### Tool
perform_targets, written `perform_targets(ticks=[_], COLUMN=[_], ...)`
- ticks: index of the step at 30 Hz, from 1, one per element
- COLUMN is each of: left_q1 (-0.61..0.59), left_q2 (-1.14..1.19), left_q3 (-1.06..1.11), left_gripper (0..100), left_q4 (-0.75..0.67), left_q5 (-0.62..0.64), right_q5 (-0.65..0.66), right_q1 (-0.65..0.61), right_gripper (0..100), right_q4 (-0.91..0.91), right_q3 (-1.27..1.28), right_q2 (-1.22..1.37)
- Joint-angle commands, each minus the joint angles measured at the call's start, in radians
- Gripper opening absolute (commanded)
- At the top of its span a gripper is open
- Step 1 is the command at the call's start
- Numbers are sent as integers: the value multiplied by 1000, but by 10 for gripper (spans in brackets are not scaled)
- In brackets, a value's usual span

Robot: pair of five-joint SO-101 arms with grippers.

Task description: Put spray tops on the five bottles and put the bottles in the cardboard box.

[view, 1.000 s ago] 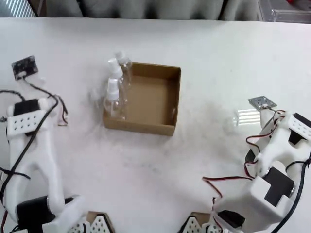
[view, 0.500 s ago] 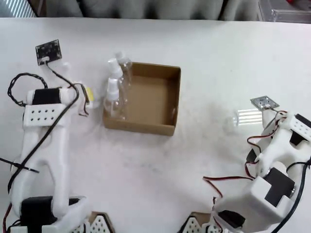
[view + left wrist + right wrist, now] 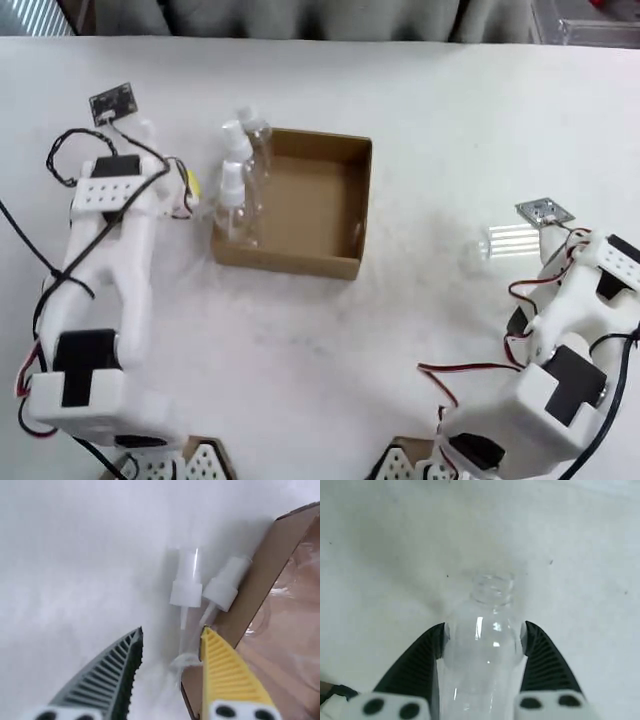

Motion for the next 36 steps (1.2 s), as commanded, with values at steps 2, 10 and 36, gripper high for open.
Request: perform_targets(ticks=[2, 10, 36], left_q1=[15, 33, 35], left_q2=[50, 248, 486], left_q3=[-103, -242, -431], left_gripper=[191, 191, 139], left_q4=[-46, -41, 100], left_q5=[14, 14, 14], right_q5=[8, 8, 8], right_q1=[7, 2, 1], right_gripper=[16, 16, 16], right_q4=[-10, -10, -10], right_q3=[-41, -41, -41], right_q2=[-18, -18, -18])
